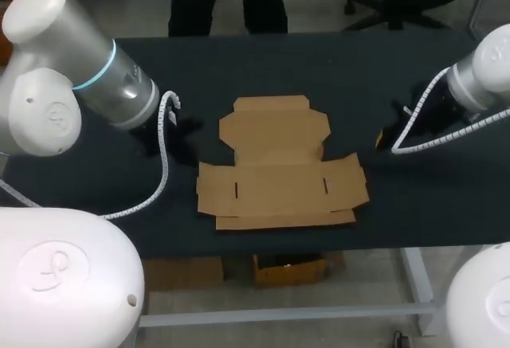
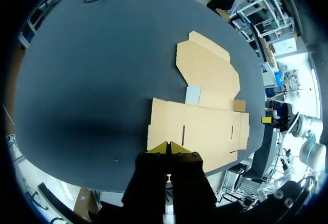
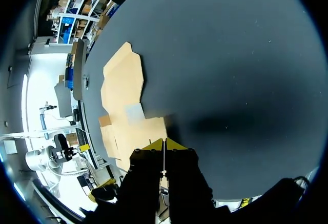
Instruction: Assemble the packaging by folding the flat box into shape, placing the metal phone stand inside, and closing the box properly
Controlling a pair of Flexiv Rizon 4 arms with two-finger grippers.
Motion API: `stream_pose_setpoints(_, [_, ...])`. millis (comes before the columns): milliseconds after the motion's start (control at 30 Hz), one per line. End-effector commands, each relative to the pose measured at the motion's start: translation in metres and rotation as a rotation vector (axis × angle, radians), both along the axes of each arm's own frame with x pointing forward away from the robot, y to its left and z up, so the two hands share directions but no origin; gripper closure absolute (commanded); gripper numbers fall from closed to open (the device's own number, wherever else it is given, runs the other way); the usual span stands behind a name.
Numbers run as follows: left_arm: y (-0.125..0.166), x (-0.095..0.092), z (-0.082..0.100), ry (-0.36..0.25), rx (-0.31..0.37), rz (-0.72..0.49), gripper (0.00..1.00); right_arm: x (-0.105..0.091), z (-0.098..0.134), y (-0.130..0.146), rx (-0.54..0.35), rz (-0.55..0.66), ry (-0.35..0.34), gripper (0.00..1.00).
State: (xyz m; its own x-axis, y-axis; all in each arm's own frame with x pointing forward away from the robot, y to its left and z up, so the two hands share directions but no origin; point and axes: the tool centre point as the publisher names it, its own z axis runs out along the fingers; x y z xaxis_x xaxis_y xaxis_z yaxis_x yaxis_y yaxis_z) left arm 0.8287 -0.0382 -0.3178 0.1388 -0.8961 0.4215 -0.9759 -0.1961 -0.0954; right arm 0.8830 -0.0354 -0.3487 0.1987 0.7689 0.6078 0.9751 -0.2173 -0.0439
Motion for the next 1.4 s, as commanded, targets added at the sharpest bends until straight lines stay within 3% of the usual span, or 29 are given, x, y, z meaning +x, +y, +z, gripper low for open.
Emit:
stream_pose_setpoints(33, [0.006, -0.018, 0.004, -0.004, -0.006, 0.017, 1.00, -0.018, 0.010, -0.007, -0.002, -0.005, -0.007, 1.00])
stream_pose_setpoints(800, [0.016, -0.096, -0.007, 0.048, -0.041, 0.075, 1.00, -0.081, 0.005, -0.032, 0.023, -0.021, 0.038, 1.00])
stream_pose_setpoints(1400, [0.016, -0.097, -0.007, 0.049, -0.041, 0.078, 1.00, -0.087, 0.005, -0.032, 0.027, -0.032, 0.053, 1.00])
